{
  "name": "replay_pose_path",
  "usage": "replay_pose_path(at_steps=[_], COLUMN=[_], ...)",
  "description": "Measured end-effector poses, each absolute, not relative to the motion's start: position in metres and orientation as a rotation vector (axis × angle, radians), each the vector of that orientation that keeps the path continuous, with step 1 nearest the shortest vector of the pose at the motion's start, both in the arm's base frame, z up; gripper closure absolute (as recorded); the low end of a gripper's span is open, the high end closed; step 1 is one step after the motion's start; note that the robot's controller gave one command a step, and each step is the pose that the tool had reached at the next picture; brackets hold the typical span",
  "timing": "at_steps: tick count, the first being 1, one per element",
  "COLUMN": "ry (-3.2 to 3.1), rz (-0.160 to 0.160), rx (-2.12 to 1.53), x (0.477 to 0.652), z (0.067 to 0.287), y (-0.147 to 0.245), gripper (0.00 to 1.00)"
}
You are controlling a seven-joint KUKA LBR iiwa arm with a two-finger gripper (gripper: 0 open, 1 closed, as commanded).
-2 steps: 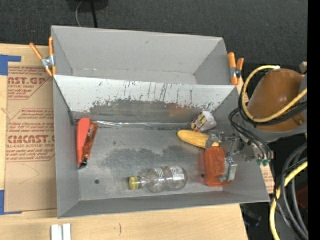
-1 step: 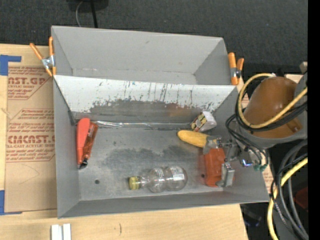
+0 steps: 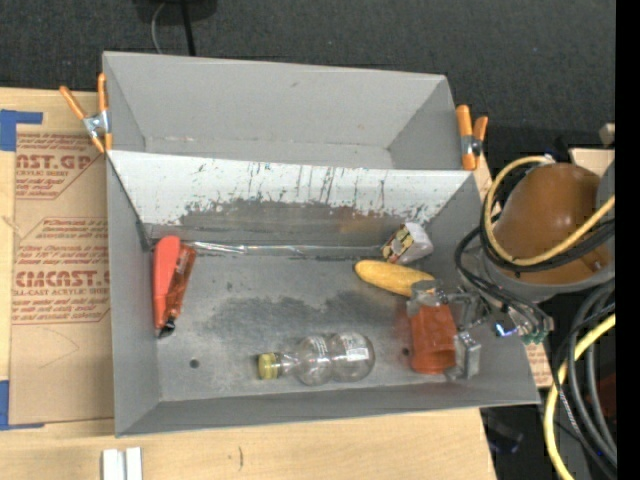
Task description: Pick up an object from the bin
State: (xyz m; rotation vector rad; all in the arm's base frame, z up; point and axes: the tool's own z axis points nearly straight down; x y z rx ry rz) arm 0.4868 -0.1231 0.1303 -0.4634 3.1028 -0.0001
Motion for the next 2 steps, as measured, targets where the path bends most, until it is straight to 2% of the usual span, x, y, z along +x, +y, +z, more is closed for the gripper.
replay_pose_path(at_steps=[1,2], ry=[3.093,3.094], rz=[0.022,0.023], rx=[-0.51,-0.51], x=[0.4883,0.4881], z=[0.1064,0.1064], y=[-0.1339,-0.1337], gripper=[1.0,1.0])
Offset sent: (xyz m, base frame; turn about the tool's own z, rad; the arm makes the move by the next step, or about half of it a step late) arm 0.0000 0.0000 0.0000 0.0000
